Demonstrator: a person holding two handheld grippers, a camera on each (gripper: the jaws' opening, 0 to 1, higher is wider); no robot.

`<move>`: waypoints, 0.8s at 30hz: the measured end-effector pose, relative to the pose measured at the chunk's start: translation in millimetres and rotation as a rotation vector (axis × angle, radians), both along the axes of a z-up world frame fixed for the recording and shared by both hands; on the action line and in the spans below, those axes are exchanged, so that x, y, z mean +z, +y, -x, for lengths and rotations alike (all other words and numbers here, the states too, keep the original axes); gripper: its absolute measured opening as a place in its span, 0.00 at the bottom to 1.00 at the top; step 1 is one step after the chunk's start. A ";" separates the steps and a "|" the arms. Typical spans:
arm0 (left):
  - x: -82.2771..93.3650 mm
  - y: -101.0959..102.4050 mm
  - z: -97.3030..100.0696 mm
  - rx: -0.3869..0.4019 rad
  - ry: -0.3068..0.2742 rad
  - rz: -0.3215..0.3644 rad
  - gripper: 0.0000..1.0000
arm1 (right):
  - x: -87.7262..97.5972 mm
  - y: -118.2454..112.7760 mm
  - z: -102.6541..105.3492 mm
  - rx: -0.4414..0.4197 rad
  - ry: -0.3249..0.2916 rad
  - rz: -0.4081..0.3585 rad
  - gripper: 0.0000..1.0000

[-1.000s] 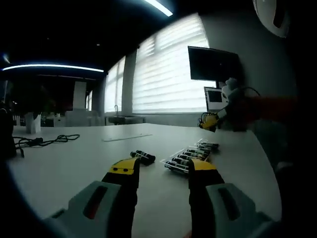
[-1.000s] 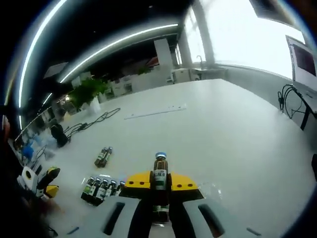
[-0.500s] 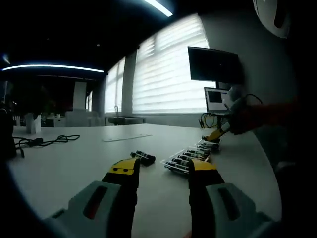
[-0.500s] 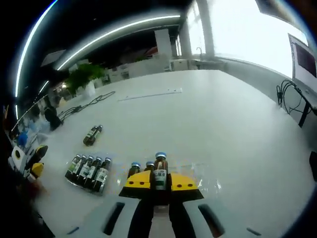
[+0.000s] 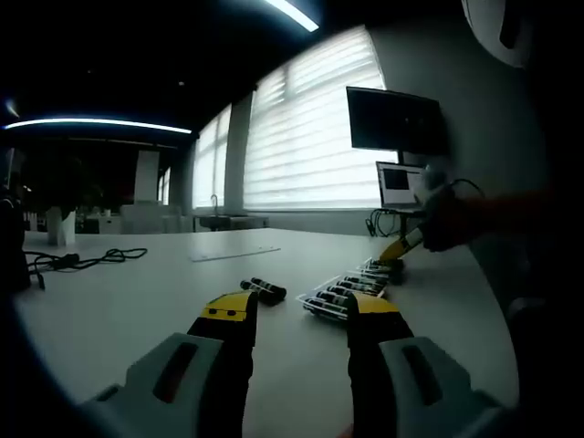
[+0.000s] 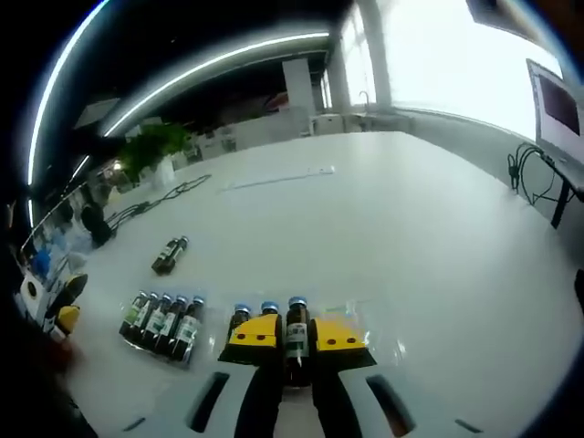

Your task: Grip medicine bottles put into box

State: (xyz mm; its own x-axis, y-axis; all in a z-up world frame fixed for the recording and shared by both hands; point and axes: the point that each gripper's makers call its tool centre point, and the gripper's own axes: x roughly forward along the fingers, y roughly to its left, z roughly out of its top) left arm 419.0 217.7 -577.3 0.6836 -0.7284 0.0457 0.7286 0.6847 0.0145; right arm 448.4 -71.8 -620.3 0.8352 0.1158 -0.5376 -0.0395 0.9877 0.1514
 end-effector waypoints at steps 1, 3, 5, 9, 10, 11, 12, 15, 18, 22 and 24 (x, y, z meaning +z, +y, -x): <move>0.0 0.1 -0.1 0.000 0.000 0.000 0.32 | 1.6 -0.8 -0.7 -0.003 -0.005 0.003 0.08; -0.3 0.6 -0.5 0.000 0.000 0.002 0.32 | 3.0 -0.9 -1.2 -0.001 -0.003 0.014 0.04; -1.8 3.2 -1.8 0.000 0.000 0.002 0.32 | 5.9 1.6 1.0 0.026 -0.009 0.036 0.00; -1.2 2.4 -1.6 0.001 0.000 0.004 0.32 | 8.0 0.5 4.8 0.027 -0.032 0.046 0.00; -1.1 2.0 -1.5 0.001 0.001 0.004 0.32 | 6.2 2.3 6.0 0.036 -0.031 0.044 0.00; -0.9 1.5 -1.2 0.000 0.001 0.004 0.32 | 2.8 4.7 7.6 0.048 -0.021 0.048 0.00; -0.8 1.0 -1.0 -0.001 0.001 0.003 0.32 | -0.7 6.4 9.4 0.063 -0.010 0.063 0.00; -0.5 0.0 -0.4 -0.003 0.000 0.001 0.32 | -3.4 2.5 10.4 0.061 -0.019 0.143 0.00; -0.1 -0.6 0.1 -0.002 -0.001 0.000 0.32 | -5.0 -1.3 10.7 0.047 -0.014 0.156 0.00; 0.1 -0.9 0.3 -0.003 -0.001 0.001 0.32 | -4.3 0.6 12.4 0.046 -0.022 0.158 0.00; 0.2 -1.2 0.6 -0.004 -0.002 0.000 0.32 | -3.2 1.6 12.5 0.059 -0.028 0.205 0.00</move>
State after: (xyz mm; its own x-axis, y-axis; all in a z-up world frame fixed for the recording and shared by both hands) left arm 418.4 216.5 -577.2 0.6803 -0.7315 0.0470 0.7316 0.6815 0.0165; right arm 435.9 -70.2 -623.5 0.8453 0.0556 -0.5315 -0.0997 0.9935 -0.0546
